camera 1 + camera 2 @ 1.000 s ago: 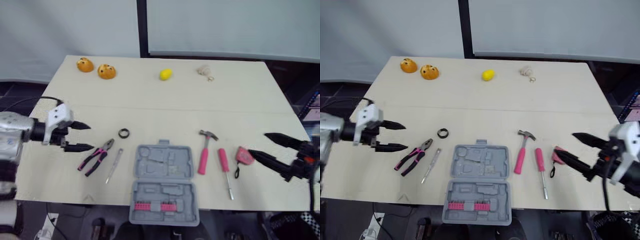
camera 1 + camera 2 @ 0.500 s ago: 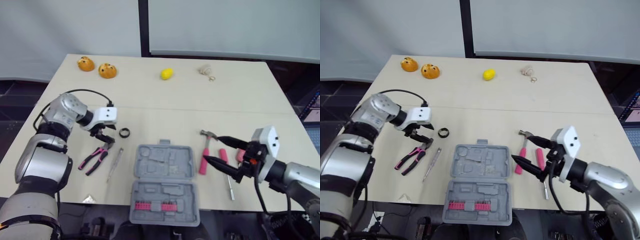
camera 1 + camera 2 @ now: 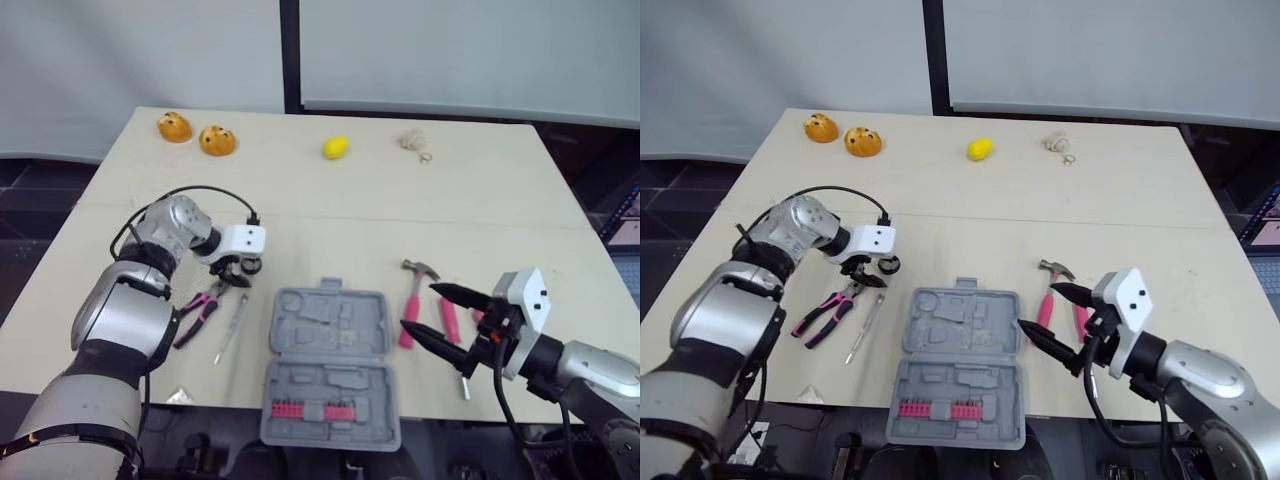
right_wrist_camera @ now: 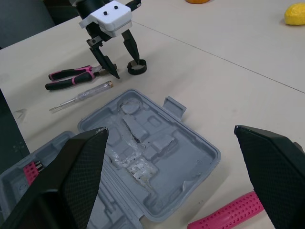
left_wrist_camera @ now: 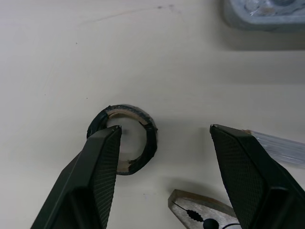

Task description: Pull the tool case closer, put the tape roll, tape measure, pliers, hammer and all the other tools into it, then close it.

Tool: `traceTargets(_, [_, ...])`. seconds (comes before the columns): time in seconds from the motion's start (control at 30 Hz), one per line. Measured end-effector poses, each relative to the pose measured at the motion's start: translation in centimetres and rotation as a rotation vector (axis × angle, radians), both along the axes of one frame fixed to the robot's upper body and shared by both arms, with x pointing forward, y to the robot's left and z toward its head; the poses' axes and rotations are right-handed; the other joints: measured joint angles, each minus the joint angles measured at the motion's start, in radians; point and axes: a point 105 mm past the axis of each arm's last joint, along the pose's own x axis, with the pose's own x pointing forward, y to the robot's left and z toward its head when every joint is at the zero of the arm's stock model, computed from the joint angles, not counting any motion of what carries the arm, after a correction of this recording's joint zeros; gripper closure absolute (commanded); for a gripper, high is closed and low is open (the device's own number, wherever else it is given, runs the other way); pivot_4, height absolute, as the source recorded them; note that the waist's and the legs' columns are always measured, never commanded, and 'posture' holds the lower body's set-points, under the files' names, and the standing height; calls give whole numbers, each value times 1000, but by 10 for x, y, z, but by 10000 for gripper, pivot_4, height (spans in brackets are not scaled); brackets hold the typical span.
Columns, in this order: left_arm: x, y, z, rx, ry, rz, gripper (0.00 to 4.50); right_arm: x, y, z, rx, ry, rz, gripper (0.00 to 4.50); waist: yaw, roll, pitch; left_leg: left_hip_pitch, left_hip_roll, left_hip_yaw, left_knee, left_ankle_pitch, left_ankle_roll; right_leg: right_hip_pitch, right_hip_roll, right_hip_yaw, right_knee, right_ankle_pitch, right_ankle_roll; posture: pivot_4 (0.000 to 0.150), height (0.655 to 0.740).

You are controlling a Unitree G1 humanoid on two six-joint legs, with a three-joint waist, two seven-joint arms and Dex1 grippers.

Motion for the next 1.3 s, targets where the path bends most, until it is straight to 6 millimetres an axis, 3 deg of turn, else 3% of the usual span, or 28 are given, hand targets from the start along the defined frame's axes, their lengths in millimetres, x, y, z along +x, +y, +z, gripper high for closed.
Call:
traceTargets(0.37, [4, -8, -11, 16, -9, 39, 12838, -3, -3, -1, -4, 7, -19, 0, 6, 0, 0, 0, -1, 0, 0, 0, 1, 1, 0, -2, 0, 0, 0, 1500, 7375])
traceTargets(0.47, [4, -12, -13, 11, -5, 45, 21266, -3, -4, 1, -12, -6, -24, 0, 17, 1, -1, 1, -1, 0, 0, 1, 1, 1, 0, -2, 1, 0, 0, 1500, 7375])
traceTargets(0.63, [3, -15, -14, -12, 15, 58, 44540, -9, -4, 1, -37, 1, -16, 0, 24, 0, -1, 0, -2, -1, 0, 1, 1, 1, 0, -3, 1, 0, 0, 1500, 7375])
traceTargets(0.83, [-5, -8, 1, -80, 112, 65, 44540, -35, -7, -2, -93, 54, 23, 0, 25, 0, 0, -1, -1, -1, 0, 1, 1, 1, 3, -4, -1, 0, 0, 1500, 7375])
traceTargets(1.03, [-19, -27, 35, -159, 298, -3, 44540, -51, -8, -4, -81, 86, 41, 0, 23, 0, -1, 0, -2, -1, 1, 0, 2, 2, 3, -3, -1, 0, 1, 1500, 7375])
traceTargets(1.17, [-21, -41, 35, -238, 360, 66, 44540, -51, -8, -4, -82, 80, 37, 0, 20, 0, -1, 0, -1, -2, 1, 0, 2, 2, 4, -1, 0, 0, 1, 1500, 7375])
traceTargets(1.3, [-31, -57, 21, -272, 459, 102, 44540, -51, -7, -6, -89, 77, 42, 0, 20, 0, -1, 0, -1, -3, 1, 0, 1, 2, 4, 6, 0, 0, 1, 1500, 7375])
